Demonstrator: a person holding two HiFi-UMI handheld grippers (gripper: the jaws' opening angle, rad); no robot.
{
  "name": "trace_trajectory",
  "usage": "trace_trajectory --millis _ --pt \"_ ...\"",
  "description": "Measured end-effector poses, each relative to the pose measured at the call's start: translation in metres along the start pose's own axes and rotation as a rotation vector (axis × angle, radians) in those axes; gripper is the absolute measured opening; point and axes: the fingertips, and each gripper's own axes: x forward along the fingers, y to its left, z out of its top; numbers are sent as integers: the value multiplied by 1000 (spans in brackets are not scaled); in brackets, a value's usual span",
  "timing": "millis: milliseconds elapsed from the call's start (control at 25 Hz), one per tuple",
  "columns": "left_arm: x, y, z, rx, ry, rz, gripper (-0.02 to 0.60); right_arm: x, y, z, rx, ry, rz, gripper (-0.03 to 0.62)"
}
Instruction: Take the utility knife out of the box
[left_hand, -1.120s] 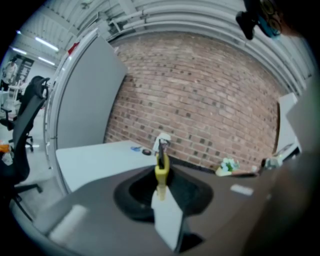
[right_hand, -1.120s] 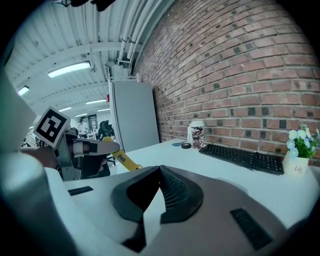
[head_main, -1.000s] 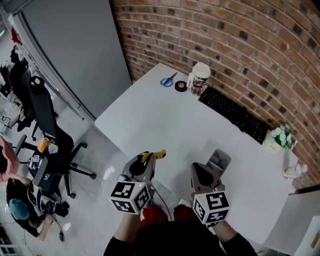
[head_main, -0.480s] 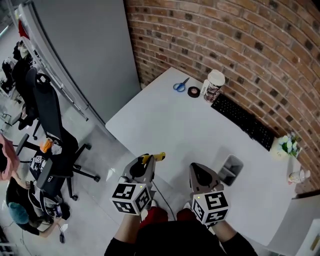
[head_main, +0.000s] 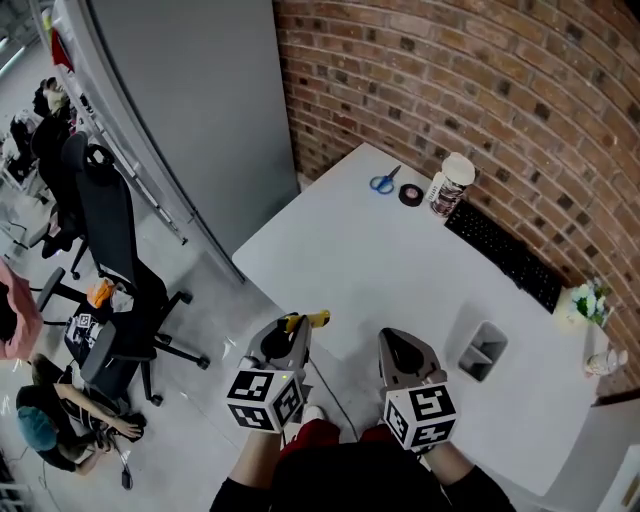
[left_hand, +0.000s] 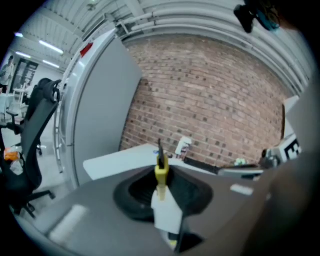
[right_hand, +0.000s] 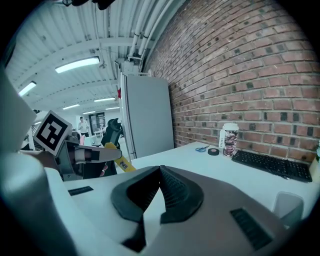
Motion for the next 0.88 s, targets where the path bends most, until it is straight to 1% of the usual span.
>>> trace_trajectory --millis 360,560,880 --pt "-13 41 1 1 8 33 61 23 30 5 -14 9 20 8" --pt "-22 55 -2 8 15 49 61 29 44 5 -26 11 31 8" --pt "-38 74 -9 11 26 72 61 38 70 3 -49 20 81 8"
